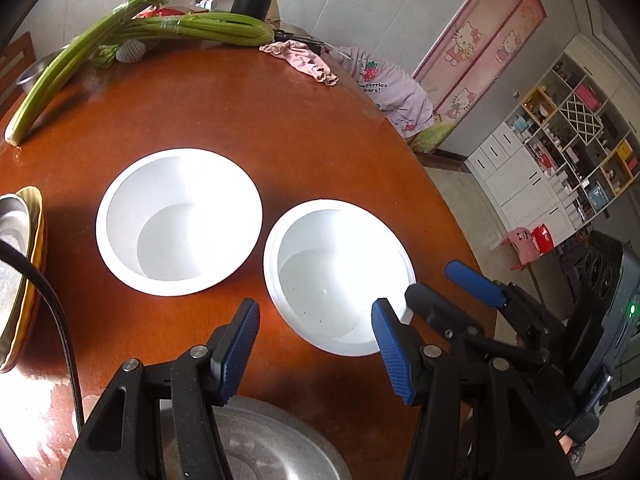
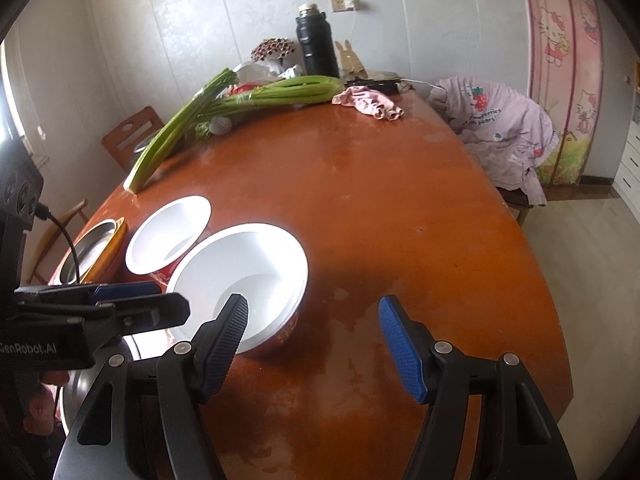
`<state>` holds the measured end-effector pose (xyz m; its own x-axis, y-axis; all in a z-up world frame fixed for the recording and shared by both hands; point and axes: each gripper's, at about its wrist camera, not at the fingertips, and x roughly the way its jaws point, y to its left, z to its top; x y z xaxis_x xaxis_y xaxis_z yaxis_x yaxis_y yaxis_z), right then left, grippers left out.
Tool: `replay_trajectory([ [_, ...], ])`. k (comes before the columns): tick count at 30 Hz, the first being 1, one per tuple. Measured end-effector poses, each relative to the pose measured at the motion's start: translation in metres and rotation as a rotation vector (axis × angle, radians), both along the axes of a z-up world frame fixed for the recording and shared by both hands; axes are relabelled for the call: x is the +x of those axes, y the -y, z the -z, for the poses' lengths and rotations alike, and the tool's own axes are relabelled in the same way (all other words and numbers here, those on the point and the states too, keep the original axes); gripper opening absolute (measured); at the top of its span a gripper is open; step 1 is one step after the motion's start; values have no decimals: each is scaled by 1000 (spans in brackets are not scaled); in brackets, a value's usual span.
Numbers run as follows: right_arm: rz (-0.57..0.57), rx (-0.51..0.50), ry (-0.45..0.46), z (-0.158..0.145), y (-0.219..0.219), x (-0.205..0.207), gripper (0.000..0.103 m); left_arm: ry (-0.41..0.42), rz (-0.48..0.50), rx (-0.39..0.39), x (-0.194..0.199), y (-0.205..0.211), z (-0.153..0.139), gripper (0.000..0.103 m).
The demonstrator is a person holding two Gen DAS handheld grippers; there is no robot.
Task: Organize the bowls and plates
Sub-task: 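Reach the left gripper to the white red-printed bowl rim and close, then lift the white bowl off the table with the left gripper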
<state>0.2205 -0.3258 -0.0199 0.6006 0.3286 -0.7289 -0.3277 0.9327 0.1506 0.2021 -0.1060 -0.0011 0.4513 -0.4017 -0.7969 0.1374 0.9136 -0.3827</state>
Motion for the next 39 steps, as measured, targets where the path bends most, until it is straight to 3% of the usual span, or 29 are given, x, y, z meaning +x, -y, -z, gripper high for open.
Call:
replay_trajectory([
  [15,-53,-8,-72,18,-25,9,70,-32,-5,-22,17,5,9,58],
  [28,-114,38,-78,20,-39,0,70,-40,37,-25,21,15,16,57],
  [39,-103,33,-61,14,-37,-6,70,-22,64,-39,23,17,11,57],
])
